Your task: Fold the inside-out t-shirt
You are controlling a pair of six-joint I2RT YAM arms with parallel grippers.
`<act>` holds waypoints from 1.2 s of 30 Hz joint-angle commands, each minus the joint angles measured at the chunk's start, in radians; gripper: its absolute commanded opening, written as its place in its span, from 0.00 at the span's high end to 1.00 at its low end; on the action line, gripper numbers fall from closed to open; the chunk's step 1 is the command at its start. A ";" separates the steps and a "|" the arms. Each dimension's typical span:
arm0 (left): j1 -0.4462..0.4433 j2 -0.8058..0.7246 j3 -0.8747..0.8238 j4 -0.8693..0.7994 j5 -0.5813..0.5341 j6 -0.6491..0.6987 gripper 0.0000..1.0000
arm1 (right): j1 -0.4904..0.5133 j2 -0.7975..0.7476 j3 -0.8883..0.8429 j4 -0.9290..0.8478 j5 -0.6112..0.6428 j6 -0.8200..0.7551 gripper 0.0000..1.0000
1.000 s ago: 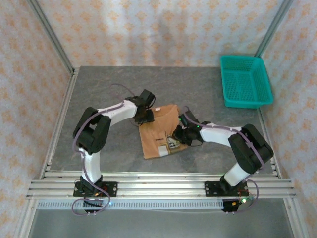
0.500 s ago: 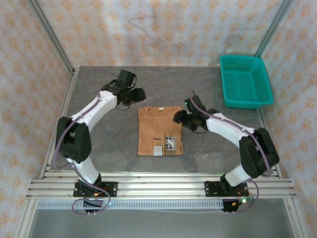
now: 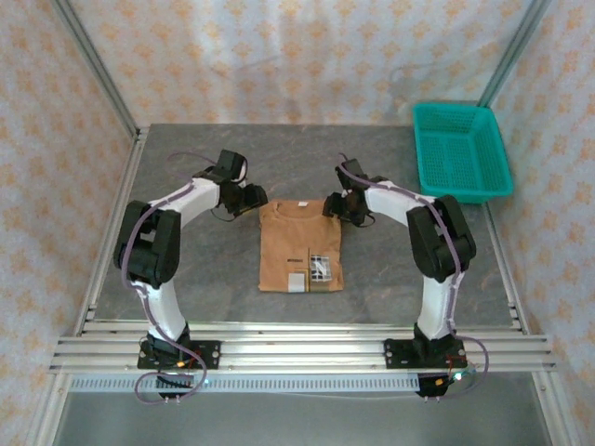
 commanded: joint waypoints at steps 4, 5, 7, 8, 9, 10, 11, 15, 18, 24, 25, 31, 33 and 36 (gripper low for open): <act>0.002 0.024 0.025 0.006 0.010 0.038 0.48 | 0.005 0.047 0.033 0.027 -0.067 0.033 0.41; 0.002 0.059 0.025 0.006 0.014 0.038 0.48 | 0.006 0.054 0.040 0.026 -0.072 0.035 0.43; 0.002 0.067 0.017 0.018 0.023 0.034 0.48 | 0.009 0.061 0.045 0.034 -0.079 0.041 0.46; 0.001 0.071 0.013 0.028 0.028 0.029 0.48 | 0.011 0.065 0.045 0.041 -0.087 0.044 0.51; 0.002 0.077 0.012 0.037 0.035 0.021 0.49 | 0.012 0.065 0.045 0.044 -0.092 0.048 0.54; 0.002 0.083 0.007 0.051 0.051 0.009 0.51 | 0.015 0.064 0.044 0.049 -0.092 0.051 0.55; 0.002 0.090 0.002 0.073 0.073 -0.004 0.54 | 0.020 0.062 0.042 0.051 -0.087 0.052 0.55; -0.006 0.104 -0.040 0.177 0.130 -0.084 0.58 | 0.028 0.068 0.045 0.056 -0.093 0.054 0.55; -0.024 0.118 -0.049 0.217 0.142 -0.113 0.62 | 0.029 0.086 0.046 0.068 -0.101 0.059 0.55; -0.047 0.157 -0.025 0.234 0.144 -0.140 0.72 | 0.029 0.117 0.048 0.088 -0.114 0.061 0.66; -0.049 0.164 -0.025 0.247 0.146 -0.149 0.74 | 0.029 0.125 0.052 0.090 -0.113 0.059 0.67; -0.080 0.176 -0.014 0.283 0.152 -0.180 0.84 | 0.028 0.135 0.069 0.089 -0.125 0.055 0.82; -0.087 0.176 -0.014 0.293 0.150 -0.181 0.95 | 0.028 0.132 0.077 0.076 -0.126 0.046 0.89; -0.087 0.165 -0.007 0.290 0.146 -0.179 1.00 | 0.023 0.110 0.086 0.051 -0.126 0.028 0.96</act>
